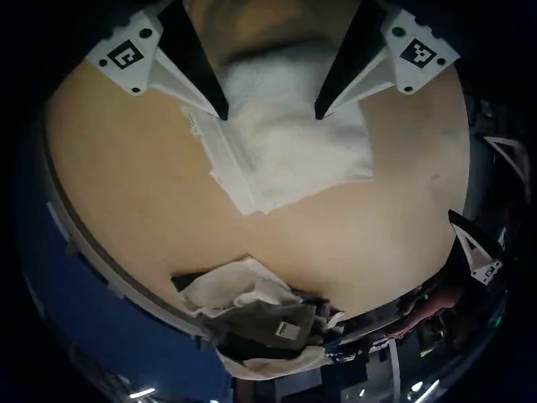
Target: Fold towel
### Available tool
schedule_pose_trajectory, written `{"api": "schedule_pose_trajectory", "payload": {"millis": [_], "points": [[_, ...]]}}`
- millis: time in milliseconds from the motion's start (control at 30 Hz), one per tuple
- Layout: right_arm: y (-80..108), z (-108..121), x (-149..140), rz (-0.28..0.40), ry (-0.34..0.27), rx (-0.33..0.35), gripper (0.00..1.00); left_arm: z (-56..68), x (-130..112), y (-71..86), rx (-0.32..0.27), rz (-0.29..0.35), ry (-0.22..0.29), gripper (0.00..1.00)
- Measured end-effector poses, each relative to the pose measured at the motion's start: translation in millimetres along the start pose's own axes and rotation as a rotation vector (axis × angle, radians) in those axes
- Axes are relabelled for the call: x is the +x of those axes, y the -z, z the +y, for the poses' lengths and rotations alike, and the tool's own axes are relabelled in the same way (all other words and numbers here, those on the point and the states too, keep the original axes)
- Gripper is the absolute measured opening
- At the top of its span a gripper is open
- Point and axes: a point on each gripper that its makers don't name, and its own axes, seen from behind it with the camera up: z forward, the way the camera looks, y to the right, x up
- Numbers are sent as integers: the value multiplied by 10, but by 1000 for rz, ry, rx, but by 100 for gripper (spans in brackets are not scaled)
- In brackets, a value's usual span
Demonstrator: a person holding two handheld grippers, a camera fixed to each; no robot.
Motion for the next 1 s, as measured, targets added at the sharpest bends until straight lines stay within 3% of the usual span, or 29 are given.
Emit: {"api": "schedule_pose_trajectory", "payload": {"millis": [267, 500, 1000], "points": [[228, -1, 123, 49, 9, -24, 100, 8, 45, -11, 2, 6, -1, 98], [358, -34, 143, 72, -34, -28, 100, 44, 102, -32, -5, 16, -10, 98], [478, -477, -371, 49, -210, -28, 100, 24, 185, -47, -20, 32, -25, 99]]}}
